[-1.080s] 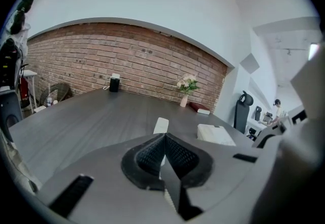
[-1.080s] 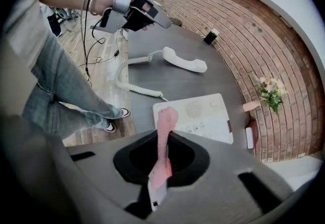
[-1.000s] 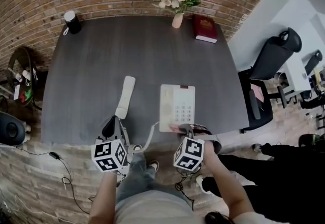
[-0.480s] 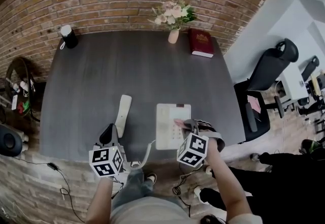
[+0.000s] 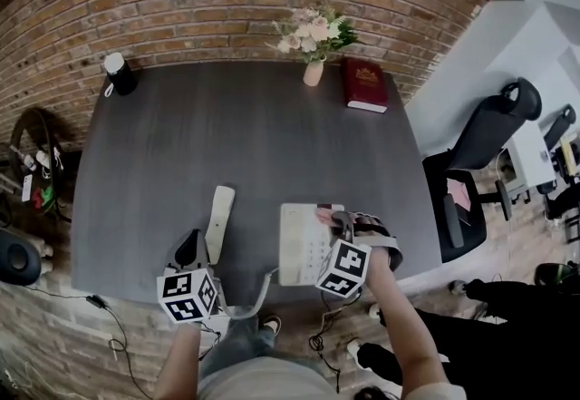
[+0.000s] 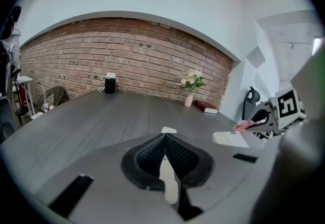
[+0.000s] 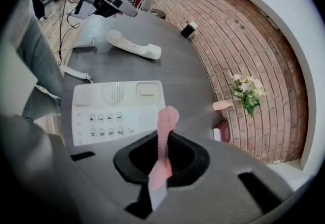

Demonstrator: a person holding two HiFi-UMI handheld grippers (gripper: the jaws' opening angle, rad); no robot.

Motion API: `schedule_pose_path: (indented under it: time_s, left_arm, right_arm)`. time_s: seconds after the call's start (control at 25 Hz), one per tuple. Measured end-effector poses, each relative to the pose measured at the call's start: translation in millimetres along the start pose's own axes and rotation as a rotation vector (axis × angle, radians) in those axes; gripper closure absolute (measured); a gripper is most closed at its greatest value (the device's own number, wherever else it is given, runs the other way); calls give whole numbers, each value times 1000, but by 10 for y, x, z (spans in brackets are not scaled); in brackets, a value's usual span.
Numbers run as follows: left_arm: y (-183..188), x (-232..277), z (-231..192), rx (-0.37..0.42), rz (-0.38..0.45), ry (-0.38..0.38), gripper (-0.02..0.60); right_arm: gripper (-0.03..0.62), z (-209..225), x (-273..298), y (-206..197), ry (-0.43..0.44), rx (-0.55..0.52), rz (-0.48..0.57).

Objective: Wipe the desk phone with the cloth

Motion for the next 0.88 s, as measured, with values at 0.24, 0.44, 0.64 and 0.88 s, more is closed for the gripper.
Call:
schedule_pose_path:
  time_s: [0.24, 0.44, 0.64, 0.88]
  left_arm:
    - [-9, 99, -49, -4, -11, 16, 577]
    - [-41, 144, -49, -3, -25, 22, 577]
    - [-65, 161, -38, -1, -29, 22, 578]
    - [-85, 165, -31, -1, -35, 21, 577]
  right_arm:
    - [569, 81, 164, 10, -23, -49, -14]
    - [569, 59, 264, -3, -22, -77, -28]
    - [569, -25, 312, 2, 1, -66, -20]
    - [569, -42, 311, 28, 14, -72, -12]
Point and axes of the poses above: the fingertips, and each gripper's own axes: x forward along the fingers, z to its right, y out of its top, the point moved 2 cm from there along -x, backward along the fingers, and after that the axes turned 1 degree about z, right-handed, at the moved point
